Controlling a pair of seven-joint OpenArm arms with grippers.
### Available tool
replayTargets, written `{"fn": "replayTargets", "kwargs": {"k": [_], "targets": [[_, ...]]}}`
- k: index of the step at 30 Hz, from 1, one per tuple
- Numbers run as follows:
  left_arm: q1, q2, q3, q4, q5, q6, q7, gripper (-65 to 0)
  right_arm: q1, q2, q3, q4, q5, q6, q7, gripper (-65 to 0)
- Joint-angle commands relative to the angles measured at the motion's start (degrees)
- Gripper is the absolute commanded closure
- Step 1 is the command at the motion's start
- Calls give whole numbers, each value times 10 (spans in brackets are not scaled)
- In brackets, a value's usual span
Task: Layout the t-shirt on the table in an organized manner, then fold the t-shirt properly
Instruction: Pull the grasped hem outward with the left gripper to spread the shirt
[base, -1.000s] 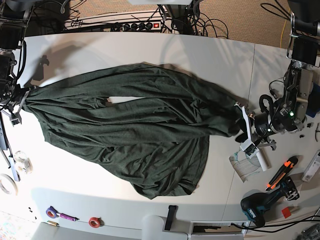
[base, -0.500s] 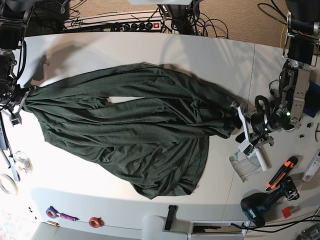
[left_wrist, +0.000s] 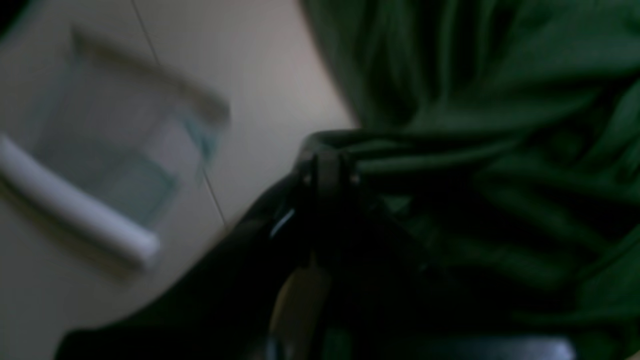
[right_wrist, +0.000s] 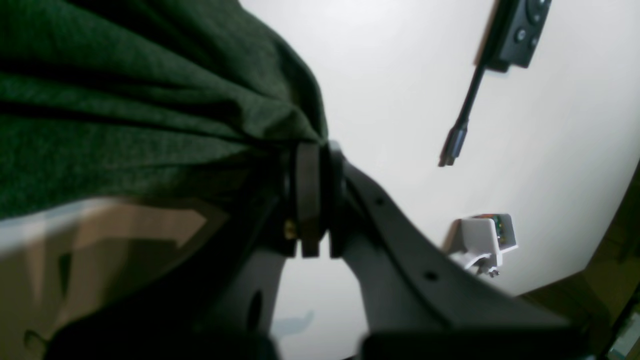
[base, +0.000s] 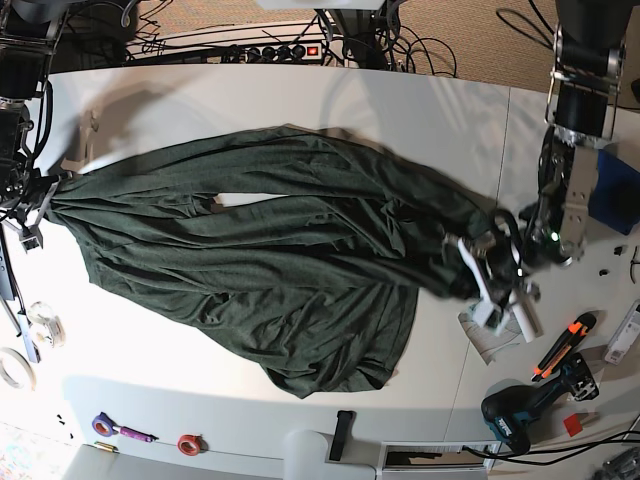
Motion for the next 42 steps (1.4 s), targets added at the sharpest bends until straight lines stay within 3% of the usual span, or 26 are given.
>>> {"fn": "replayTargets", "kwargs": {"k": [1, 9, 13, 19, 25, 27, 30, 31, 32, 34, 35, 38, 42], "targets": [[-27, -6, -5, 21, -29, -14, -12, 0, 10, 18, 5, 7, -5, -6, 4, 0], [-70, 30, -4, 78, -179, -143, 59, 0, 10, 18, 5, 7, -1, -6, 4, 0], [-85, 74, 15, 78, -182, -155, 48, 0, 9, 18, 5, 7, 26, -6, 4, 0], [-193, 134, 205, 44, -25, -92, -20, 0, 9, 18, 5, 7, 35, -6, 3, 0], [-353, 250, 369, -96, 136, -17, -148, 0, 10, 18, 5, 7, 35, -6, 2, 0], [-429, 295, 393, -168, 196, 51, -212, 0, 9, 18, 5, 7, 35, -6, 2, 0], [-531, 349, 379, -255, 197, 217, -263, 0, 10, 18, 5, 7, 35, -6, 4, 0], [-557, 365, 361, -276, 181, 264, -258, -55, 9, 18, 5, 7, 35, -6, 4, 0], [-576, 365, 343, -291, 159, 292, -253, -168, 10, 17, 5, 7, 35, -7, 3, 0], [-576, 365, 314, -296, 121, 299, -234, -354, 9, 16, 5, 5, 35, -9, 3, 0], [-576, 365, 295, -296, 120, 298, -207, -402, 8, 16, 5, 5, 35, -8, 3, 0], [-576, 365, 243, -296, 112, 272, -125, -421, 8, 16, 5, 5, 35, -8, 8, 0], [-529, 349, 199, -296, 90, 168, -70, -421, 8, 16, 5, 5, 35, -8, 16, 0]]}}
